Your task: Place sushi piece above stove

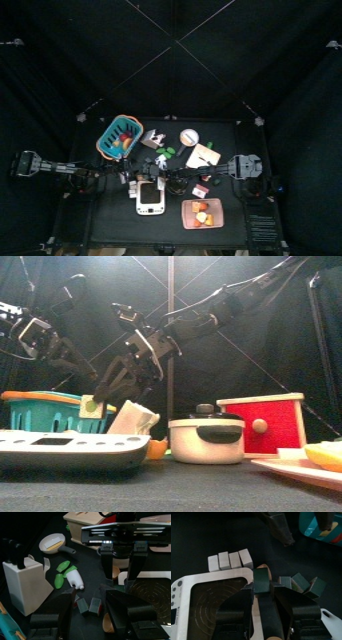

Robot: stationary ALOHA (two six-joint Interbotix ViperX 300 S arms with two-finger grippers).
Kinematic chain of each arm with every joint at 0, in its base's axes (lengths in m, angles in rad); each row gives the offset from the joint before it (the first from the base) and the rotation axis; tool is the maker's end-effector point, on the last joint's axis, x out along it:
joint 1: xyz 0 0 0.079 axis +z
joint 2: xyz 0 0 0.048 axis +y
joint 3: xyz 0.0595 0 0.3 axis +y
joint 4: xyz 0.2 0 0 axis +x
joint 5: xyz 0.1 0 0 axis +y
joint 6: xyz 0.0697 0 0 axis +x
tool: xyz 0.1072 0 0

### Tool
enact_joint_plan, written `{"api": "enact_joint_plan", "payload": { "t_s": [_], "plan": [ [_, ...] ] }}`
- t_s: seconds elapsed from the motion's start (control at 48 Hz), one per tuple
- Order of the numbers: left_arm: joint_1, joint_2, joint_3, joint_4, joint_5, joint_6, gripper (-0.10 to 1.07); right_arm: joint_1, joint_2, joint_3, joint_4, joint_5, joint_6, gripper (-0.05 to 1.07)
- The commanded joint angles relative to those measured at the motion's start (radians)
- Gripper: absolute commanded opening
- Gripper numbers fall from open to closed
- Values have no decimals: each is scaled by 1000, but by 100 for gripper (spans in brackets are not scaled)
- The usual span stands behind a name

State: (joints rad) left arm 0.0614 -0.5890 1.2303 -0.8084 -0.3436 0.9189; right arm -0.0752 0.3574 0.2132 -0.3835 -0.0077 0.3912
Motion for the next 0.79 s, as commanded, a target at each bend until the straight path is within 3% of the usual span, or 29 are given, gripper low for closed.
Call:
{"api": "enact_joint_plan", "payload": {
  "t_s": [0.0,0.771],
  "plan": [
    [2,-2,-14,3,-8,0,81,-5,-21,-26,3,0,2,66],
    [0,-3,12,3,-9,0,81,-32,75,-87,2,54,2,66]
  ]
}}
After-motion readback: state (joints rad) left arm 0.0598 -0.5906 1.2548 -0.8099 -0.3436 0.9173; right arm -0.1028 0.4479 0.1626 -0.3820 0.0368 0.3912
